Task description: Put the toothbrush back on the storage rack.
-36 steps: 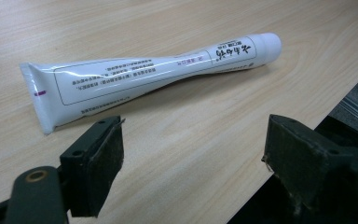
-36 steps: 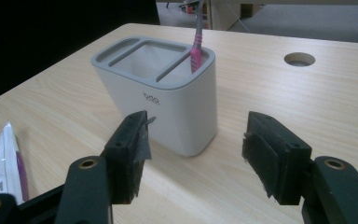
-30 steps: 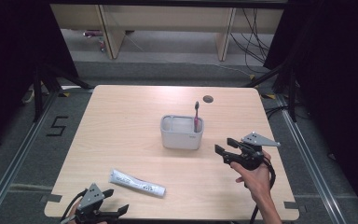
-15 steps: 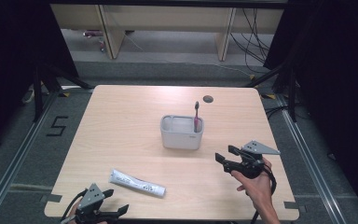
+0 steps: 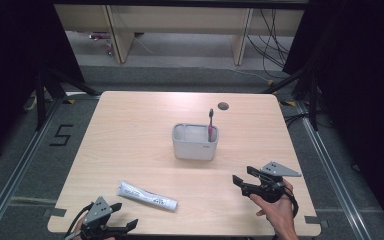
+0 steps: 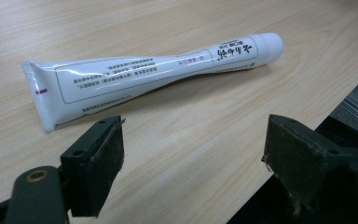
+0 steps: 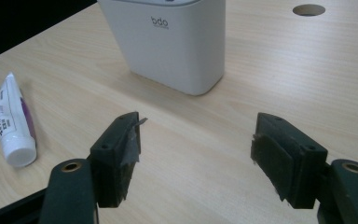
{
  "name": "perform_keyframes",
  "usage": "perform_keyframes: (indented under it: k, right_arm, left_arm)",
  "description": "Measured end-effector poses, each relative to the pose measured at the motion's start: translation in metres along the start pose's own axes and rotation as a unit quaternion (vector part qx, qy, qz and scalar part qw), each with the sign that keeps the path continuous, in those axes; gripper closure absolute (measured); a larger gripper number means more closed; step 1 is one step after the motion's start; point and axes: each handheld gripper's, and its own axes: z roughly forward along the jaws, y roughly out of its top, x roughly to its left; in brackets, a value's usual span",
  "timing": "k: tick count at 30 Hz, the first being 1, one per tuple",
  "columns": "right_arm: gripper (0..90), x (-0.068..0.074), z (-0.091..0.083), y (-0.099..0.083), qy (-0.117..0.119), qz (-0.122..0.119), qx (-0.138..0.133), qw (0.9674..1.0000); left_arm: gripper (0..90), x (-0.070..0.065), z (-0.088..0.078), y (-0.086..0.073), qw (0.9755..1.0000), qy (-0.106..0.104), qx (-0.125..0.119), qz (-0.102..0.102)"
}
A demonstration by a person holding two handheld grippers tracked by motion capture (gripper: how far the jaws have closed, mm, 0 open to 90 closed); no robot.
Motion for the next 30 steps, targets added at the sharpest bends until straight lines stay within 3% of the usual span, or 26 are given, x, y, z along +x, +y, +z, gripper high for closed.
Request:
perform_keyframes:
  k: [1, 2, 3, 5, 6, 7, 9, 10, 11, 12, 13, 14, 15, 22, 23, 25, 27, 28, 30]
  right_arm:
    - [32.4, 0.0, 0.0, 0.0, 0.0, 0.0, 0.0, 1.0]
    - [32.4, 0.003, -0.002, -0.003, 0.003, 0.016, 0.009, 0.9998]
    - [32.4, 0.001, -0.002, -0.004, -0.002, -0.003, 0.004, 1.0]
    - [32.4, 0.004, -0.002, -0.007, 0.003, 0.01, 0.009, 0.9999]
    - [32.3, 0.003, -0.002, -0.008, -0.001, -0.004, 0.004, 1.0]
    - [32.2, 0.005, -0.002, -0.01, 0.002, 0.006, 0.009, 0.9999]
    - [32.1, 0.004, -0.003, -0.013, -0.005, -0.011, 0.012, 0.9998]
    - [32.1, 0.007, -0.004, -0.015, -0.001, 0.005, 0.024, 0.9997]
    - [32.1, 0.006, -0.003, -0.017, 0.006, -0.005, 0.017, 0.9998]
    - [32.1, 0.007, -0.004, -0.018, -0.002, -0.007, 0.021, 0.9998]
    - [32.0, 0.011, -0.006, -0.02, 0.005, 0.018, 0.025, 0.9995]
    - [32.0, 0.008, -0.006, -0.02, 0.002, -0.007, 0.022, 0.9997]
    - [31.9, 0.008, -0.007, -0.022, 0.002, -0.01, 0.023, 0.9997]
    - [30.9, 0.01, -0.012, -0.032, 0.006, -0.009, 0.032, 0.9994]
    - [30.9, 0.013, -0.014, -0.034, 0.005, 0.007, 0.041, 0.9991]
    - [30.9, 0.012, -0.013, -0.036, 0.001, -0.004, 0.033, 0.9994]
    - [30.8, 0.014, -0.016, -0.039, 0.006, -0.007, 0.042, 0.9991]
    - [30.7, 0.013, -0.016, -0.04, 0.004, -0.022, 0.041, 0.9989]
    - [30.7, 0.015, -0.018, -0.042, 0.012, -0.013, 0.04, 0.999]
  left_arm:
    - [19.6, 0.0, 0.0, 0.0, 1.0, 0.0, 0.0, 0.0]
    - [19.6, 0.0, 0.0, 0.0, 1.0, -0.001, 0.001, -0.003]
    - [19.6, 0.0, 0.001, 0.0, 1.0, -0.001, -0.002, -0.006]
    - [19.6, 0.0, 0.001, 0.0, 1.0, -0.002, -0.001, -0.009]
    - [19.6, 0.0, 0.0, 0.001, 1.0, -0.001, 0.009, -0.004]
    - [19.6, 0.0, 0.0, 0.001, 0.9999, -0.003, 0.008, -0.01]
    - [19.6, -0.001, 0.002, 0.0, 0.9997, -0.011, 0.0, -0.022]
    - [19.6, -0.002, 0.003, 0.001, 0.9997, -0.011, 0.001, -0.023]
    - [19.6, -0.002, 0.003, 0.001, 0.9997, -0.011, 0.001, -0.023]
    - [19.6, -0.002, 0.003, 0.001, 0.9997, -0.011, 0.005, -0.02]
    - [19.6, -0.002, 0.002, 0.002, 0.9998, -0.01, 0.007, -0.018]
    - [19.6, -0.002, 0.003, 0.002, 0.9997, -0.01, 0.006, -0.02]
    - [19.6, -0.002, 0.003, 0.002, 0.9997, -0.01, 0.006, -0.02]
    - [19.6, -0.003, 0.005, 0.003, 0.9994, -0.011, 0.005, -0.031]
    - [19.6, -0.003, 0.005, 0.002, 0.9995, -0.013, 0.004, -0.03]
    - [19.6, -0.003, 0.005, 0.003, 0.9994, -0.011, 0.007, -0.032]
    - [19.6, -0.003, 0.006, 0.003, 0.9994, -0.009, 0.003, -0.034]
    - [19.6, -0.003, 0.006, 0.004, 0.9993, -0.007, 0.005, -0.037]
    - [19.6, -0.002, 0.006, 0.004, 0.9993, -0.006, 0.004, -0.037]
